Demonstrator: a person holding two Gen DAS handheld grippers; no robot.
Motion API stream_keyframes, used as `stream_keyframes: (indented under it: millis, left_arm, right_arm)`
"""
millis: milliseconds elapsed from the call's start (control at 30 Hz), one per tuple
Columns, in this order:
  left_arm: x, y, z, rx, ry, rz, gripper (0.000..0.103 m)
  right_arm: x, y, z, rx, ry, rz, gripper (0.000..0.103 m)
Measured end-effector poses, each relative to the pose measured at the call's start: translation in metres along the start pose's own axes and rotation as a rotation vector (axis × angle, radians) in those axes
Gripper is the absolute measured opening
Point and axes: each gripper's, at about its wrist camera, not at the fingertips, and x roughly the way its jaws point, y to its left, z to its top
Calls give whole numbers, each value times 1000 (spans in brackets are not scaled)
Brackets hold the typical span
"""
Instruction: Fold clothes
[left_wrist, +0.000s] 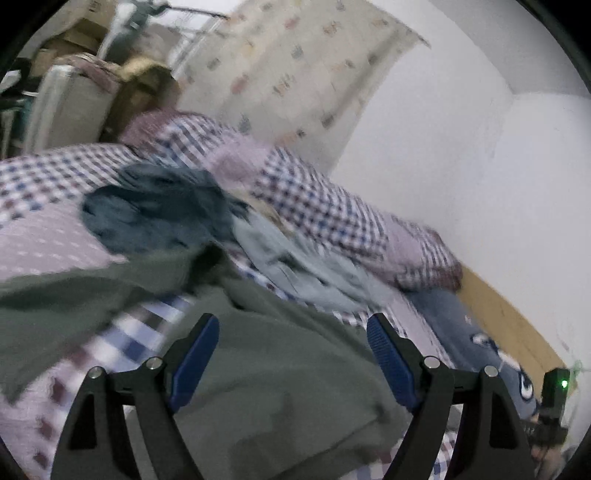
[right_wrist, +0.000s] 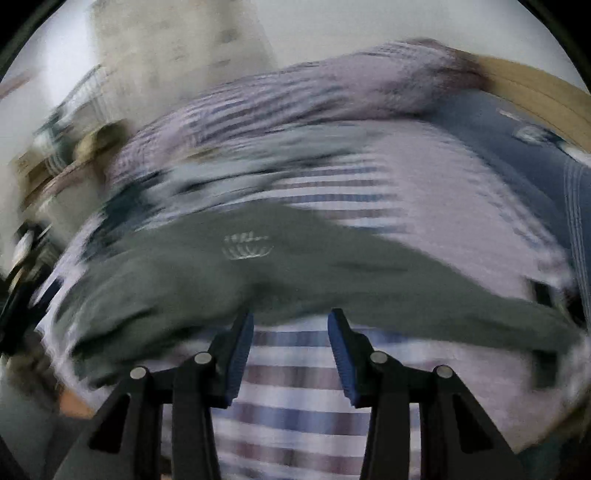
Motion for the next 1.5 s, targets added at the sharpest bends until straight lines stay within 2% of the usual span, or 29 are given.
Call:
stream_keyframes:
  millis: [100, 200, 300, 400, 533, 633, 767, 867, 900, 967, 1000, 1033, 1067, 1100, 1133, 1300, 1400, 1500]
  left_arm:
    - [-26, 26, 1, -19, -23, 67, 85]
    - [-42, 55, -1, -34, -5, 148, 85]
    - [-57, 84, -4, -54, 30, 202, 85]
    - [-70, 114, -8, -76, 72, 244, 85]
    - [-70, 138, -26, -91, 206, 227, 85]
    - [-63, 136, -44, -53, 310, 214, 85]
    - [-43, 129, -68, -64, 439, 145, 84]
    - [-29, 121, -84, -16, 532, 123, 79]
    - [-25, 120, -87, -14, 551, 119, 73]
    - [-19, 118, -91, -23, 579, 104, 47]
    - [-22, 116, -87, -27, 559, 89, 26]
    - [-25, 114, -83, -30, 538, 75, 16]
    - [-27, 112, -79, -34, 518, 61, 13]
    - [-30, 110, -75, -37, 497, 46, 5]
    - [-33, 108, -71, -43, 471, 31, 4]
    - [-63, 124, -28, -176, 207, -54, 2]
    - [-70, 137, -15, -254, 122, -61, 2]
    - [-68, 137, -10, -261, 108, -66, 2]
  right_arm:
    - [19, 63, -8, -92, 22, 114, 45]
    - [46, 89, -21, -124, 50, 106, 45]
    - [69, 105, -40, -184, 54, 35, 45]
    - [81, 102, -58, -142, 14, 76, 45]
    - [95, 92, -64, -90, -4, 134, 45]
    - [100, 91, -57, -48, -28, 158, 45]
    - [103, 98, -54, -11, -38, 179, 45]
    - [105, 106, -55, -33, -37, 178, 45]
    - [105, 107, -56, -41, -37, 177, 45]
    - [106, 108, -57, -41, -36, 178, 45]
    - [105, 107, -57, -38, -38, 178, 45]
    - [105, 106, -57, -36, -40, 178, 45]
    - [104, 106, -57, -35, -42, 177, 45]
    - [103, 105, -57, -37, -45, 174, 45]
    - [101, 104, -58, -41, -49, 168, 45]
    - [94, 82, -60, 3, -63, 110, 45]
    - [98, 58, -63, 83, -27, 111, 47]
    - [106, 52, -68, 95, 19, 147, 47]
